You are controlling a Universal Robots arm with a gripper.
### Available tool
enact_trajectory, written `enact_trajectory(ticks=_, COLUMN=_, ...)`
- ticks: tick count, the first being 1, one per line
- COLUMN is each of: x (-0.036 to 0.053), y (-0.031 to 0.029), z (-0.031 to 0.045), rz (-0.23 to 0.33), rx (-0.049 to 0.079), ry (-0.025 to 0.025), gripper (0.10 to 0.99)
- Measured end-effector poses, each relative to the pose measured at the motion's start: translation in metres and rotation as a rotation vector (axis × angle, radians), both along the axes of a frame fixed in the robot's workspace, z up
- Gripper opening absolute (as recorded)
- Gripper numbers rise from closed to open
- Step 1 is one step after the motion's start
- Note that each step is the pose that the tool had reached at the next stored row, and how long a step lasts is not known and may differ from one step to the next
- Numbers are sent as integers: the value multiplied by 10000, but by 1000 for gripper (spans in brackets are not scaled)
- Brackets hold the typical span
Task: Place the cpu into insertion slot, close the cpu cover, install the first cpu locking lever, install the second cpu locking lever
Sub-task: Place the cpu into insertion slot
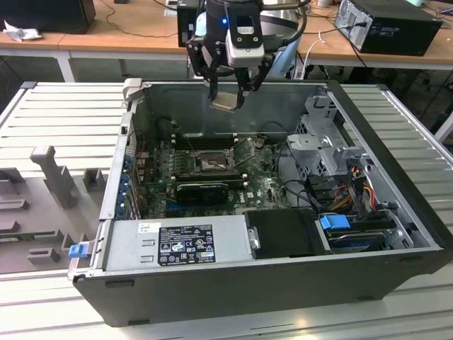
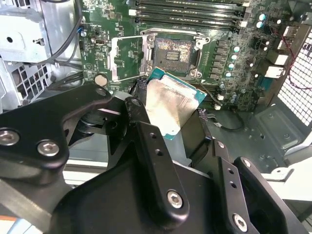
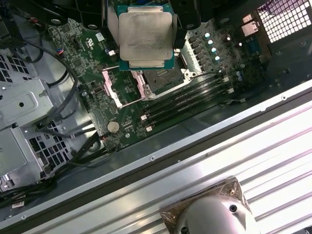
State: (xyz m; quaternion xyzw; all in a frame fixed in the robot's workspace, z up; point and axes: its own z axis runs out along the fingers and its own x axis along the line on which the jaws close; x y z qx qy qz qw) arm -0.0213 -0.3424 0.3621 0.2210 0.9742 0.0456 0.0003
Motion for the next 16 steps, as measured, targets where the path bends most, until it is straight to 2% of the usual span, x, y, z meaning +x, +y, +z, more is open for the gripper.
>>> enact_trajectory(ticks=4, x=0, y=0, z=-6, rz=-228, rx=2, ry=0, gripper=529)
enact_trajectory(ticks=16, x=0, y=0, z=-21, rz=-1728, rx=3, ry=0, gripper=529)
